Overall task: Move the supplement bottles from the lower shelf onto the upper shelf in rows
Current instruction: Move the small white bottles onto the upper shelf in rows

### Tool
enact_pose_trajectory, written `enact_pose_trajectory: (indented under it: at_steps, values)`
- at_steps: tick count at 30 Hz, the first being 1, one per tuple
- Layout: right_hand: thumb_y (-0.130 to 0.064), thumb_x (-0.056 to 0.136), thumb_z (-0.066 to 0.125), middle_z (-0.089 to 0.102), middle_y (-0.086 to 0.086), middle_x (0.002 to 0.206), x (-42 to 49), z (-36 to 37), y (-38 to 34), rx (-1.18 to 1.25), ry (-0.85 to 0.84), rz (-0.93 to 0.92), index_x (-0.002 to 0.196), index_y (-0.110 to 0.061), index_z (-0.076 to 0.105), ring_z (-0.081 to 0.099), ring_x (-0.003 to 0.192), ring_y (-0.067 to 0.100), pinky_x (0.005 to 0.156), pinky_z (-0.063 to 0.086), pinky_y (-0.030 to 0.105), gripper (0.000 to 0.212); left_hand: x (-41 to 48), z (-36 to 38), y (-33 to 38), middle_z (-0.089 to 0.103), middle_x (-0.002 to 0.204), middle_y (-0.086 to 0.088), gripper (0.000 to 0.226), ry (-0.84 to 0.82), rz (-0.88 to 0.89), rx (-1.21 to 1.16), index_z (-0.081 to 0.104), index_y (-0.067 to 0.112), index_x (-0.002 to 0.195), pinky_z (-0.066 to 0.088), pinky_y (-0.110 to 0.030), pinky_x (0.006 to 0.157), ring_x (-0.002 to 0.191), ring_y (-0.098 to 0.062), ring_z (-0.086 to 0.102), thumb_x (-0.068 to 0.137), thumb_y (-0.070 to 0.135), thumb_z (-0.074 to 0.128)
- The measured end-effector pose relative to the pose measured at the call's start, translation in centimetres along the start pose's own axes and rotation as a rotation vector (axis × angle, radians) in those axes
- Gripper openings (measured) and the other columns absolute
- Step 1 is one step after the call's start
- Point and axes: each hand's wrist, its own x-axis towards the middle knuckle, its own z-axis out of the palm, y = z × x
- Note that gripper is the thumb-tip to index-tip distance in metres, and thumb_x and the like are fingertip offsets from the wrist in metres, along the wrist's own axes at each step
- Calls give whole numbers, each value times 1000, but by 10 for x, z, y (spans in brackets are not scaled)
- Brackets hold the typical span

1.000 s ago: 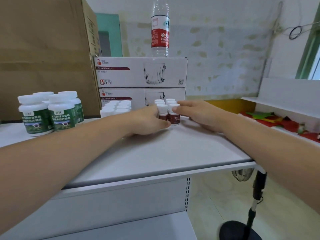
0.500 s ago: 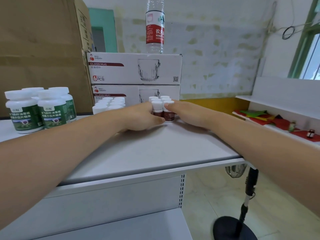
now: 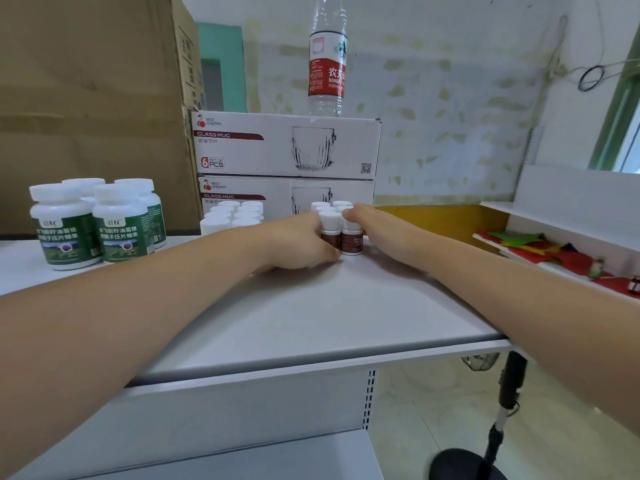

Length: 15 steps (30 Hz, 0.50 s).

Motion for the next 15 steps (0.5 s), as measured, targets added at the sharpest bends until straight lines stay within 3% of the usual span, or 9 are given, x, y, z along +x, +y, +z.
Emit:
enact_pose_trajectory:
  at_steps: [5,9,13,15]
  values:
    - [-53,77,27,66,9,118,7,3,0,34,13,69,111,-21,64,57,113,27,107,36,49,59,6,1,-2,67,105,-1,23,32,-4,-37,62,20,111,44,-23,81,91,-14,57,90,11,60]
    - [-56,78,31,70,3,114,10,1,7,111,16,106,109,-28,67,61,111,24,107,37,48,55,6,2,-2,63,96,6,22,29,8,-49,59,25,106,42,-17,75,88,-11,55,91,9,58]
    - [-64,74,35,68,-4,118,15,2,17,173,42,179,114,-35,65,59,114,22,107,37,49,58,3,1,1,57,87,18,26,35,37,-88,53,32,92,37,1,60,78,2,51,94,6,55]
    - [-55,85,35,68,-3,117,10,1,10,184,40,173,113,-28,67,60,110,17,99,41,37,50,2,1,0,53,84,20,29,42,45,-93,50,33,88,33,3,54,75,5,48,94,5,54]
